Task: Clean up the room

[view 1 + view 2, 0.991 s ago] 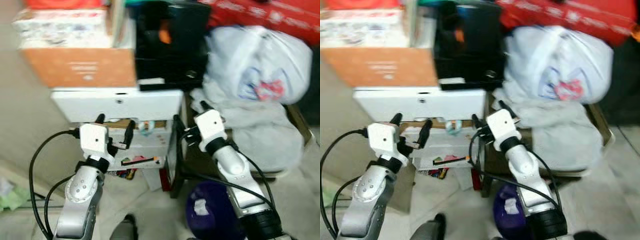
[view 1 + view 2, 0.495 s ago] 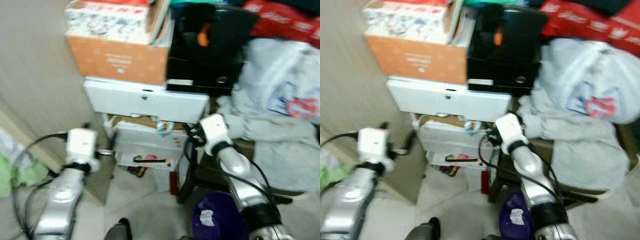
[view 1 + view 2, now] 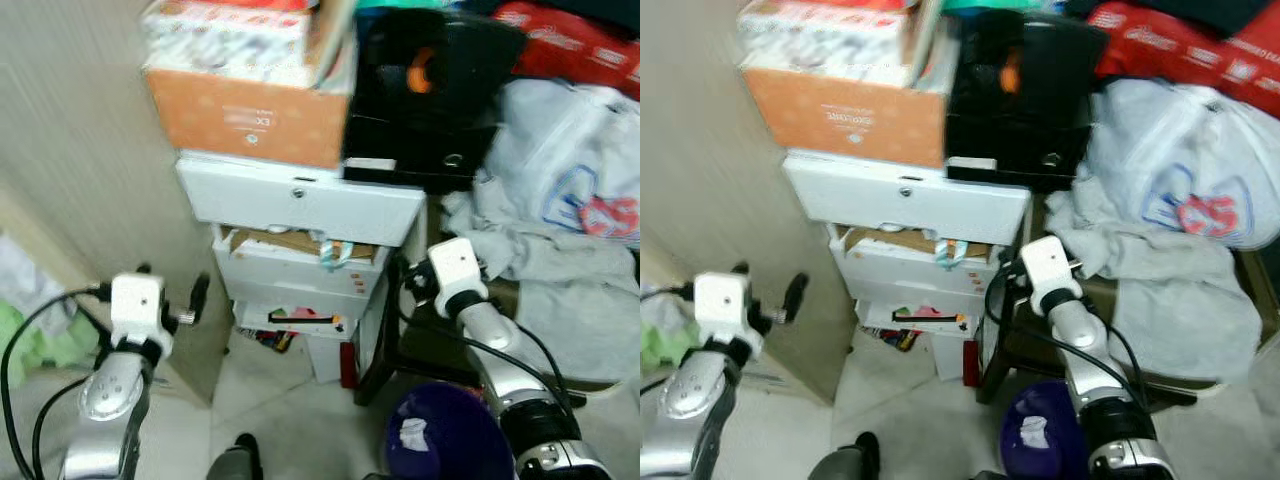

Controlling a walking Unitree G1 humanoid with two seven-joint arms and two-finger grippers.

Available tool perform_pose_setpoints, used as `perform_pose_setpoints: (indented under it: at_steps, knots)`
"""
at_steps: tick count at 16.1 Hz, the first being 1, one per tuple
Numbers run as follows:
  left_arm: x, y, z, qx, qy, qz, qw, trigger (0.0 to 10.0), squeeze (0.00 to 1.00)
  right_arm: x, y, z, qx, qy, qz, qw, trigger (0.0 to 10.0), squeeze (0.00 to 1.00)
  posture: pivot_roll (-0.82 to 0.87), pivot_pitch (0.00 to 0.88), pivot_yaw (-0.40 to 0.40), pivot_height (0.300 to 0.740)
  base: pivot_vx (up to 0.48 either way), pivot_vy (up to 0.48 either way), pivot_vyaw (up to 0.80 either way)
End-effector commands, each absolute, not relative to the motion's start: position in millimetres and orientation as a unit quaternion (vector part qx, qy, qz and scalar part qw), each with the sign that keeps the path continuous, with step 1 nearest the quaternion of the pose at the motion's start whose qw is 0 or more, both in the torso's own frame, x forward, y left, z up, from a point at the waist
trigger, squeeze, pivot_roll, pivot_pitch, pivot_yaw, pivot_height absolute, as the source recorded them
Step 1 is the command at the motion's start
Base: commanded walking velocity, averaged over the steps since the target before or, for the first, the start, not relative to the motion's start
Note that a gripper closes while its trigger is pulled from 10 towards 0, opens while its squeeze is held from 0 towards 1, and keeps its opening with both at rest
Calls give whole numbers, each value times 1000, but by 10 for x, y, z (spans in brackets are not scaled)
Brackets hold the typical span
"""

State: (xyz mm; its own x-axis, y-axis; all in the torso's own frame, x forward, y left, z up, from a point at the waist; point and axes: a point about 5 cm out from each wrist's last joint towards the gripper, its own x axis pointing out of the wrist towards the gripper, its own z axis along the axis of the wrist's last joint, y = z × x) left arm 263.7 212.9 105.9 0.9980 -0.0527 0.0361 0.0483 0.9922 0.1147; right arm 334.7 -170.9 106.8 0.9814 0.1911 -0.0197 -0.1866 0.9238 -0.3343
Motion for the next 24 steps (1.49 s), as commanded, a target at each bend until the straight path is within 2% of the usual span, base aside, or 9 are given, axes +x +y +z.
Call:
perform_pose_setpoints:
  at_steps: [1, 6, 9, 13, 15, 24]
  knots:
    - [2627, 2098, 1218, 47, -59, -22, 997, 10000, 0, 3342, -1681, 1318, -164, -65, 92, 980, 10000, 0, 68, 168, -91, 740, 0, 0, 644]
    - [2490, 1772, 1476, 15, -106, -86, 991, 10000, 0, 3075, -1606, 1578, -160, -120, 95, 975, 10000, 0, 48, 172, -89, 740, 0, 0, 609]
    - [2318, 1745, 1537, 23, -107, -101, 989, 10000, 0, 2806, -1715, 1647, -155, -115, 82, 978, 10000, 0, 46, 177, -92, 740, 0, 0, 144]
    - [2123, 1835, 1433, 27, -77, -88, 993, 10000, 0, 2398, -1937, 1421, -168, -54, 73, 982, 10000, 0, 53, 177, -98, 740, 0, 0, 0]
    - [2111, 1839, 1436, 27, -70, -89, 993, 10000, 0, 2318, -1937, 1400, -166, -41, 67, 983, 10000, 0, 45, 174, -90, 740, 0, 0, 0]
    - [2202, 1814, 1493, 31, -72, -106, 991, 10000, 0, 2306, -1836, 1416, -158, -26, 85, 983, 10000, 0, 49, 144, -77, 740, 0, 0, 784]
